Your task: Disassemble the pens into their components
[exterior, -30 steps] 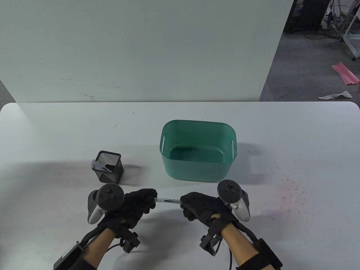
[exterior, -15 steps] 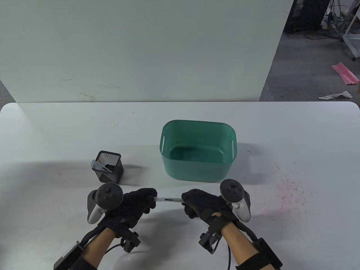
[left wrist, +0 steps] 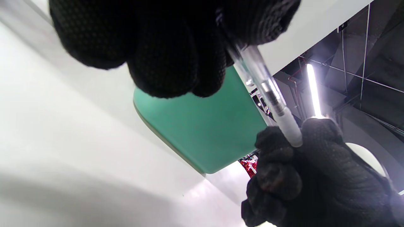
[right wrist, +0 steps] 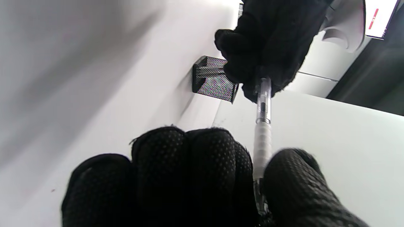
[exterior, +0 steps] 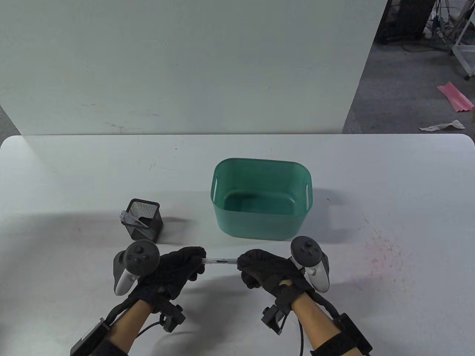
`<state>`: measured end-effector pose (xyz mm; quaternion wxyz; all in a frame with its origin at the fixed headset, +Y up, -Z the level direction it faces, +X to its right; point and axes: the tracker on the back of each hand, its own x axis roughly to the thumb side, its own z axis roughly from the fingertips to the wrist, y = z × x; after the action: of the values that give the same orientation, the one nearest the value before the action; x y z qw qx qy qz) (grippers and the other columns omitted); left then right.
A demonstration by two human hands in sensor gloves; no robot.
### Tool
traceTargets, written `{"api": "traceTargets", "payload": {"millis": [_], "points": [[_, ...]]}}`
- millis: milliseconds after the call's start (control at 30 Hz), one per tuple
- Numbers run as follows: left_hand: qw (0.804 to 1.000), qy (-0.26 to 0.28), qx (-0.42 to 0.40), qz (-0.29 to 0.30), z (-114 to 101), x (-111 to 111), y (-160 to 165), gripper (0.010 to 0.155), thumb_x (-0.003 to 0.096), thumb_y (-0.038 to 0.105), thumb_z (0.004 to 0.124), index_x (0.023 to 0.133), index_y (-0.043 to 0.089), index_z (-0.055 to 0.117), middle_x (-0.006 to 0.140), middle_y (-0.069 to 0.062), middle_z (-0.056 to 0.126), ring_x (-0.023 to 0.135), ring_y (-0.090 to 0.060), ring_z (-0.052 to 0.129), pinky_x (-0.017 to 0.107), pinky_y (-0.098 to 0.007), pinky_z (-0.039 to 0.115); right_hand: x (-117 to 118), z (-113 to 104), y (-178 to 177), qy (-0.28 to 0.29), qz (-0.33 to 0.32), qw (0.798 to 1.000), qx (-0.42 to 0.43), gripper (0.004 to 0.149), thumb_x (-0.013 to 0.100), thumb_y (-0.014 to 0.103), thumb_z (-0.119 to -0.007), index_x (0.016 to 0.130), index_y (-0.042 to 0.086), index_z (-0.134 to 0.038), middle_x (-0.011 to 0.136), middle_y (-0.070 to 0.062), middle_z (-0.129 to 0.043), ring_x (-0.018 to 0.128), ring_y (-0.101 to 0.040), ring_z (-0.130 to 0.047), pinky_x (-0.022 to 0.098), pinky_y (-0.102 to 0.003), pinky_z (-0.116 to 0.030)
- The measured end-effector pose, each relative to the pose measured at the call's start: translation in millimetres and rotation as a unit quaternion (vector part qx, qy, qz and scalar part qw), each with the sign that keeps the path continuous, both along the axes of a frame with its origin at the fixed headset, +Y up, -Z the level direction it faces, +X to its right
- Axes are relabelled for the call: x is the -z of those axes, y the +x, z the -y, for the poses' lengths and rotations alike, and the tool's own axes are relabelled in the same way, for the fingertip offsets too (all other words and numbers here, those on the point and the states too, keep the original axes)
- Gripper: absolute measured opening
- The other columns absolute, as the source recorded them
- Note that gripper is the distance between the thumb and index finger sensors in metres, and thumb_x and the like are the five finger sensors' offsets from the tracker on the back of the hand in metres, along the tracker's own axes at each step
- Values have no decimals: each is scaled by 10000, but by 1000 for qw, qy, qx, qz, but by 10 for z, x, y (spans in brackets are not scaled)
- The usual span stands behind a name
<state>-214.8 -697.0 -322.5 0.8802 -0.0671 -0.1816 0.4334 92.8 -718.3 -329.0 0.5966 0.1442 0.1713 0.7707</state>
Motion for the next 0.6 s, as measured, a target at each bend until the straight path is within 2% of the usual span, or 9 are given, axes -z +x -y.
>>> {"api": "traceTargets", "payload": {"millis": [67, 167, 200, 267, 333, 400, 433, 500, 600], "points": [[1000, -6, -11, -2, 3, 4, -12, 454, 535, 439, 710, 941, 247, 779, 783, -47, 1004, 523, -182, 1080, 478, -497, 896, -6, -37, 10, 24, 8, 999, -25, 517, 568, 419, -831, 994, 169, -675, 782, -90, -863, 672, -329, -893, 554, -570, -754], [1000, -11, -18, -2, 12, 7, -16, 455, 535, 439, 709, 941, 246, 779, 783, -45, 1003, 521, -180, 1081, 478, -496, 896, -7, -25, 35, 23, 8, 999, -34, 659, 567, 560, -777, 1035, 126, -615, 782, -92, -860, 667, -329, -890, 548, -565, -757], [1000, -13, -19, -1, 18, 7, -13, 454, 535, 439, 709, 941, 247, 779, 783, -45, 1003, 522, -179, 1080, 479, -495, 897, -4, -10, 41, 17, 13, 1000, -18, 653, 574, 591, -748, 1008, 111, -660, 750, -97, -880, 642, -329, -902, 531, -568, -763], [1000, -17, -23, 2, 22, 5, -4, 453, 535, 438, 710, 940, 247, 780, 782, -46, 1003, 521, -181, 1080, 477, -497, 896, -3, -5, 40, 6, 21, 1000, -15, 577, 592, 574, -711, 915, 100, -771, 657, -94, -928, 574, -324, -930, 497, -568, -778], [1000, -16, -20, 4, 21, 8, -1, 455, 535, 439, 711, 940, 246, 780, 782, -46, 1003, 521, -180, 1080, 478, -495, 896, -1, -22, 32, 19, 30, 999, -12, 475, 599, 490, -746, 884, 113, -795, 621, -77, -931, 544, -305, -937, 487, -558, -789], [1000, -17, -19, 2, 24, 15, -11, 454, 536, 439, 709, 941, 246, 779, 782, -47, 1003, 522, -180, 1080, 479, -496, 896, -2, -49, 27, 29, 27, 999, -10, 485, 577, 433, -809, 953, 139, -724, 706, -77, -895, 614, -315, -912, 525, -564, -769], [1000, -19, -25, -1, 27, 21, -24, 454, 536, 439, 709, 941, 246, 779, 783, -46, 1003, 521, -181, 1080, 478, -495, 897, -5, -64, 27, 28, 18, 999, -15, 546, 572, 422, -824, 1017, 165, -639, 794, -88, -848, 690, -337, -875, 554, -571, -746], [999, -24, -35, -2, 31, 30, -44, 454, 536, 439, 709, 941, 248, 779, 784, -46, 1002, 522, -180, 1080, 479, -496, 896, -6, -62, 41, 24, 9, 999, -34, 695, 561, 510, -818, 1078, 140, -535, 826, -94, -821, 704, -341, -860, 559, -560, -750], [999, -25, -39, -1, 23, 38, -63, 454, 536, 439, 710, 942, 247, 779, 783, -47, 1003, 523, -182, 1080, 479, -497, 895, 3, -32, 52, 16, 20, 999, -22, 620, 574, 585, -741, 962, 101, -722, 680, -87, -910, 586, -317, -921, 488, -551, -790]]}}
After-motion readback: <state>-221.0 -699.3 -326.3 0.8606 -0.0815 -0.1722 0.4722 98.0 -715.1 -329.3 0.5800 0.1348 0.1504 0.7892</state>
